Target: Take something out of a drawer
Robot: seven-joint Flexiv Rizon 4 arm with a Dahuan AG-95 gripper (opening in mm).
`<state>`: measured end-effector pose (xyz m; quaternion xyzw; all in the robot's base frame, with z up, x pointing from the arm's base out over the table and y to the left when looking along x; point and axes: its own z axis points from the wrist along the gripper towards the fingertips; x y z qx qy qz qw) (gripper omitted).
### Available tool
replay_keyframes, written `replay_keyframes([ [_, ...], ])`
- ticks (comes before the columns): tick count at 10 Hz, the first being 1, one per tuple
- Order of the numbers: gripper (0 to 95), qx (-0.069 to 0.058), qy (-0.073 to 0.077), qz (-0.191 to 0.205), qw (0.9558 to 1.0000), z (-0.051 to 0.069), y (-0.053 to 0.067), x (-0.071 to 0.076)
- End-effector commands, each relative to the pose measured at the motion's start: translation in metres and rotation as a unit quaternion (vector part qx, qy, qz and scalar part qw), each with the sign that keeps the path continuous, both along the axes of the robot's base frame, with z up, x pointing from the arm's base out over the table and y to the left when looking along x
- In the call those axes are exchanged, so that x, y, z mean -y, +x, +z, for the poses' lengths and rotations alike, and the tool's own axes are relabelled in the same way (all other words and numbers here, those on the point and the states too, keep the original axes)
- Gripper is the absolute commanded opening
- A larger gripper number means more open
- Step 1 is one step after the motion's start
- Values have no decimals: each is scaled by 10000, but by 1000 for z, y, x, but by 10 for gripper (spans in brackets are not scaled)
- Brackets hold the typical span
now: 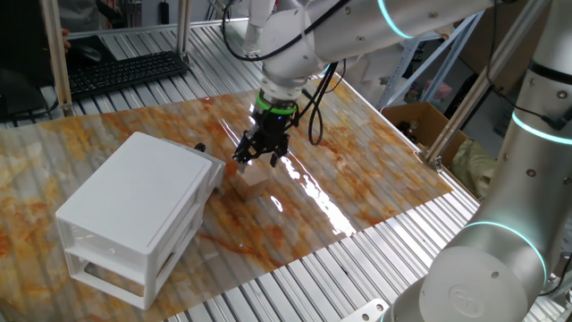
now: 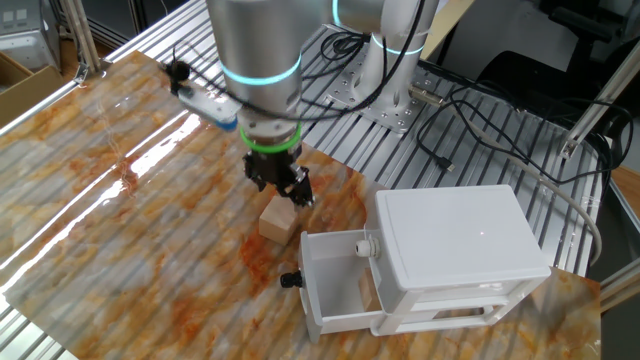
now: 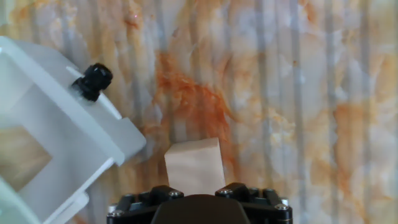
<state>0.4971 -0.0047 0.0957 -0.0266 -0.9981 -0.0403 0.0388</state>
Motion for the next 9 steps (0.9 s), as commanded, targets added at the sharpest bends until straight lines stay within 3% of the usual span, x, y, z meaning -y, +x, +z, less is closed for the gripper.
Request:
replay_keyframes([
  [1,0,-16,-52,55,10000,6,1,1],
  [4,0,-200,-124,412,9989,21,3,4],
  [6,0,-296,-79,611,9977,32,3,7],
  [9,0,-389,-78,697,9968,36,3,7],
])
